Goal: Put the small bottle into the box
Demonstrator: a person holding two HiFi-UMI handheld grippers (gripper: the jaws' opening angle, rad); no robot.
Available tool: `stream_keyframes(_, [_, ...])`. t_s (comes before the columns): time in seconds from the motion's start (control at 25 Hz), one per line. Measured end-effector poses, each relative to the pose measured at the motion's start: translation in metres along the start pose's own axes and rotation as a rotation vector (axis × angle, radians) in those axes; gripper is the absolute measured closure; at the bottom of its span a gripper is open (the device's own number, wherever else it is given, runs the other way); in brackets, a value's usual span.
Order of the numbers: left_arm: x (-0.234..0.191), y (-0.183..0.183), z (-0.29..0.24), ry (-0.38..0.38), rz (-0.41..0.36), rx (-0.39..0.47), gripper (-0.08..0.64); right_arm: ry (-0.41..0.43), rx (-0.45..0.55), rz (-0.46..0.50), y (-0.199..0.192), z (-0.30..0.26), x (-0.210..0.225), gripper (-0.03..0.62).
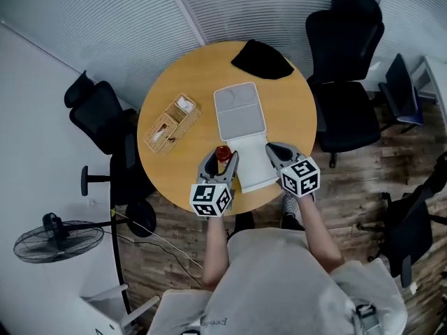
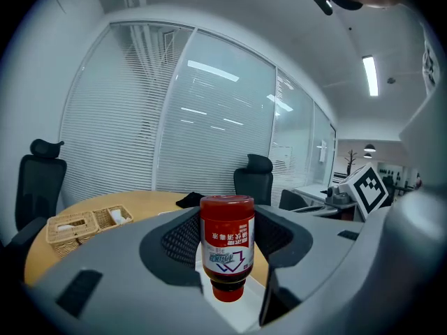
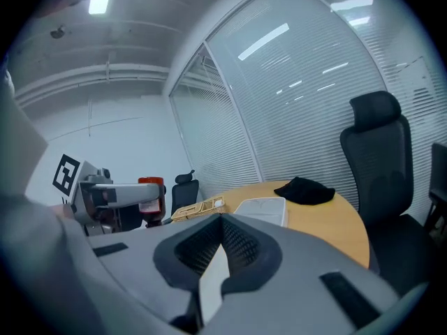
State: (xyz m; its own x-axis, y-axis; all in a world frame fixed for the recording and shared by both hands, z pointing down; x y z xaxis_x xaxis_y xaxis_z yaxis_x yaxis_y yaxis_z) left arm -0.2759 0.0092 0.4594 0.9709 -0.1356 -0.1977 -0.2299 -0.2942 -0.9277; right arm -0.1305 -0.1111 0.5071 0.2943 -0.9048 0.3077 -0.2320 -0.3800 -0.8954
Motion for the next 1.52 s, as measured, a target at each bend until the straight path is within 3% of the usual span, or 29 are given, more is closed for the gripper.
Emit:
stream_keyframes(0.24, [-0.003,0.008,-0.026,-0.094,-0.045,-0.024,0.324,-0.106,0.030,-0.005,0.007,0.007,0.010,0.574])
stream_keyframes(0.56, [-0.006,0.011,-0.063,-0.263,-0.239,-0.142,0.324,-0.227,0.040,-0.057,-0.010,0.020,0.024,0.574])
stream_keyframes(0.76, [-0.002,-0.005,-0.078,-0.340,-0.334,-0.238,0.324,-0.287,0.057,-0.102,-0.024,0.024,0.026,0.574])
stream_keyframes(0.96, [0.007,-0.036,-0.092,-0.408,-0.368,-0.388,0.324,-0.325,0.059,-0.102,-0.038,0.029,0.026,0.574])
stream_keyframes(1.2, [0.015,-0.067,-0.108,-0.428,-0.457,-0.535,0.324,-0.347,0.041,-0.118,-0.049,0.031,0.033,0.574])
stream_keyframes(1.52, [0.021,-0.109,-0.123,-0.338,-0.781,-0.729,0.324,-0.312,-0.021,-0.124,-0.064,0.025,0.030,0.574])
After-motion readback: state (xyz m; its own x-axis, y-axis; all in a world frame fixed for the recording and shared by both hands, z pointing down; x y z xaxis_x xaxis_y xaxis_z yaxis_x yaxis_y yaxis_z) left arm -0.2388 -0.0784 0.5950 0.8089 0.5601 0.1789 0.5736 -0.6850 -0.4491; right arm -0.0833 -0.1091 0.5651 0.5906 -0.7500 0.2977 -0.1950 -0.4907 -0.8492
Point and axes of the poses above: the fingertips, and each gripper's own axes: z backward along the fingers, x to its right, y out of its top, the point moved 6 cm from there along z, backward along the fingers, and after that the axes turned 2 degrees about z, right-handed, at the moved point
